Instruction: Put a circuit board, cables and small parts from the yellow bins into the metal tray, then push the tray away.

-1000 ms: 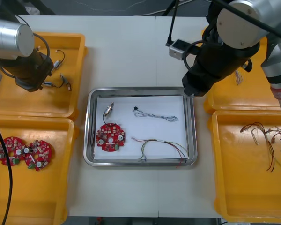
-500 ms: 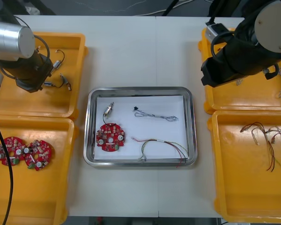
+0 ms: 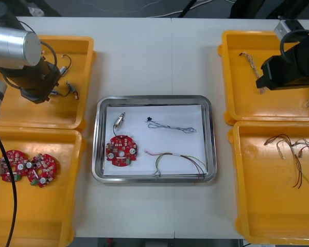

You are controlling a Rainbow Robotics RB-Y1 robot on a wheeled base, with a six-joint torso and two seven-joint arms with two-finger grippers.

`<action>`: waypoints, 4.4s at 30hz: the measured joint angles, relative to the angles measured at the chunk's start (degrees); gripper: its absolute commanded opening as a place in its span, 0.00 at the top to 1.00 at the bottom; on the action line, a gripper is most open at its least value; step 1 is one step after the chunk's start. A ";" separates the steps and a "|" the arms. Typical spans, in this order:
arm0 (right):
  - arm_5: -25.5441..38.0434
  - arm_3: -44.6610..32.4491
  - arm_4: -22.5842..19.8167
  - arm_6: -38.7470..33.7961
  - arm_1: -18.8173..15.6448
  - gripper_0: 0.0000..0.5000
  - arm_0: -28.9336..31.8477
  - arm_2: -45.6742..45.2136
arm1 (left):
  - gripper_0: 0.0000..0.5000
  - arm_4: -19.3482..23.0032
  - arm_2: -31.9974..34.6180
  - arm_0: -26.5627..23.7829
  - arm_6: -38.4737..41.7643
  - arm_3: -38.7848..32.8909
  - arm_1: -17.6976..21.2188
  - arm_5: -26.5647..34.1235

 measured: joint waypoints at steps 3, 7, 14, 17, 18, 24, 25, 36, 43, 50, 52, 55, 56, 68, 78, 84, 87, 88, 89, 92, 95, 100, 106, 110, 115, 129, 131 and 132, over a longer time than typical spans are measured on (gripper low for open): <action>0.00 -0.01 -0.07 0.00 -1.18 0.12 1.64 -1.30 | 0.00 0.00 0.00 -0.02 0.00 0.02 -0.24 -0.11; 0.00 -0.02 -0.60 0.00 -3.21 0.12 3.81 -2.52 | 0.00 0.01 0.00 -0.02 0.00 0.28 -0.46 -0.12; 0.00 -0.05 -1.36 0.00 -4.14 0.12 7.83 -6.37 | 0.00 0.01 0.00 -0.02 0.00 1.45 -0.57 -0.26; 0.00 -0.07 -1.85 0.00 -4.35 0.12 9.47 -7.70 | 0.26 0.01 0.00 -0.03 0.00 2.03 -0.60 -0.60; 0.00 -0.10 -2.06 0.00 -4.55 0.12 9.99 -7.92 | 0.43 0.01 0.00 -0.03 0.00 2.18 -0.61 -0.73; 0.00 -0.65 -2.86 0.00 -6.00 0.13 12.65 -8.13 | 1.00 0.01 0.00 -0.03 0.00 2.38 -0.64 -1.15; 0.00 -0.73 -3.01 0.00 -6.10 0.12 13.04 -8.19 | 1.00 0.01 0.00 -0.03 0.00 2.38 -0.65 -1.15; 0.00 -5.08 -3.96 -0.08 -6.37 0.12 18.18 -11.28 | 1.00 0.01 0.04 -0.03 0.00 2.39 -0.65 -1.16; 0.00 -7.87 -4.28 -0.38 -6.87 0.12 20.86 -12.55 | 1.00 0.02 1.92 -0.03 0.00 -0.49 -0.66 4.57; 0.00 -9.65 -4.65 -3.61 -6.90 0.12 22.27 -13.27 | 1.00 0.73 2.73 -0.03 -0.01 -5.30 -0.63 10.14; 0.00 -9.96 -4.70 -3.60 -6.91 0.12 22.52 -13.37 | 1.00 1.24 2.78 -0.03 -0.01 -6.57 -0.57 11.72; 0.00 -10.19 -4.80 -3.60 -6.91 0.12 22.63 -13.42 | 1.00 2.41 2.81 -0.03 -0.01 -9.13 -0.23 14.62; 0.00 -10.24 -4.82 -3.60 -6.91 0.12 22.66 -13.43 | 1.00 2.98 2.82 -0.03 -0.01 -10.04 -0.05 15.56; 0.00 -10.69 -5.80 -3.60 -6.94 0.12 22.74 -13.47 | 1.00 9.55 3.25 -0.03 -0.65 -20.90 3.84 23.95; 0.00 -11.72 -6.27 -3.60 -6.94 0.13 23.12 -13.80 | 1.00 11.82 3.16 -0.03 -19.35 -27.21 4.34 24.06; 0.00 -11.81 -6.27 -3.60 -6.95 0.12 23.17 -13.87 | 1.00 12.77 2.17 -0.01 -29.89 -28.96 4.35 24.12; 0.00 -11.82 -6.27 -3.60 -6.95 0.13 23.18 -13.88 | 1.00 13.34 1.39 0.12 -29.89 -30.87 4.35 24.17; 0.00 -11.82 -6.27 -3.60 -6.95 0.12 23.18 -13.88 | 1.00 13.53 1.12 0.24 -29.90 -31.61 4.37 24.17; 0.00 -11.82 -6.27 -3.60 -6.95 0.13 23.18 -13.88 | 1.00 13.74 0.87 0.40 -29.92 -32.44 4.37 24.17; 0.00 -11.82 -6.25 -3.60 -6.95 0.12 23.19 -13.88 | 1.00 14.60 -0.06 1.21 -30.86 -35.25 4.38 24.18; 0.00 -11.84 -6.25 -3.60 -6.95 0.12 23.20 -13.88 | 1.00 15.07 -1.65 2.24 -34.09 -38.03 4.43 24.18; 0.00 -11.85 -6.24 -3.60 -6.95 0.12 23.21 -13.89 | 1.00 15.66 -5.63 4.39 -39.25 -42.63 4.44 24.18; 0.00 -11.86 -6.24 -3.60 -6.96 0.12 23.22 -13.90 | 1.00 15.72 -9.87 6.38 -39.37 -46.77 4.25 24.18; 0.00 -11.87 -6.24 -3.60 -6.96 0.12 23.23 -13.90 | 1.00 14.84 -12.43 6.50 -39.36 -47.18 3.08 24.18; 0.00 -11.87 -6.24 -3.60 -6.97 0.06 23.23 -13.90 | 1.00 11.13 -17.17 6.50 -39.36 -47.18 0.97 24.19; 0.00 -11.87 -6.24 -3.60 -6.97 0.00 23.24 -13.90 | 1.00 9.75 -27.04 6.49 -39.31 -46.48 -1.40 21.91; 0.00 -11.87 -6.24 -3.60 -6.97 0.00 23.24 -13.90 | 1.00 9.74 -28.18 6.48 -39.31 -45.70 -1.50 20.77; 0.00 -11.87 -6.24 -3.60 -6.97 0.00 23.24 -13.90 | 1.00 9.74 -28.71 6.46 -39.31 -45.05 -1.57 19.98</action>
